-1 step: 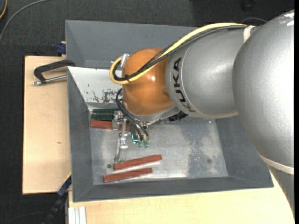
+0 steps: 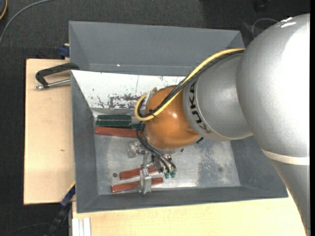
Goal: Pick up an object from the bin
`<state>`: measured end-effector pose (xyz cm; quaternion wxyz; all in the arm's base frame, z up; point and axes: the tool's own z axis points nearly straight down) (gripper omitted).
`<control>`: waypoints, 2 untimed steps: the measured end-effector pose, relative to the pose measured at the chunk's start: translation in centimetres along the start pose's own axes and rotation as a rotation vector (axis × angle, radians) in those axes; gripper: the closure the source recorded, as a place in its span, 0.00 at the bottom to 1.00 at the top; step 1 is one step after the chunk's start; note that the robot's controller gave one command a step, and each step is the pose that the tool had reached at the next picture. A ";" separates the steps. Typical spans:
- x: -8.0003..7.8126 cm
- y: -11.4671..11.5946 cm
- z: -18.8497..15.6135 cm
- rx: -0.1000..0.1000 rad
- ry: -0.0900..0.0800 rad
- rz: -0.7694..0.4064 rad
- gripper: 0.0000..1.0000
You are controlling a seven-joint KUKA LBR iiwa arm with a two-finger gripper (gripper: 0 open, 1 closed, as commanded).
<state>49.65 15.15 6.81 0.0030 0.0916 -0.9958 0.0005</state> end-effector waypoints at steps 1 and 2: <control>-0.3 0.2 -0.5 -0.002 -0.010 0.000 1.00; -1.0 1.8 -16.1 -0.003 -0.020 -0.047 1.00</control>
Offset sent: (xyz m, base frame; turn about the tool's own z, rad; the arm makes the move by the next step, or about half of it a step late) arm 0.0000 0.0000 0.0000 0.0000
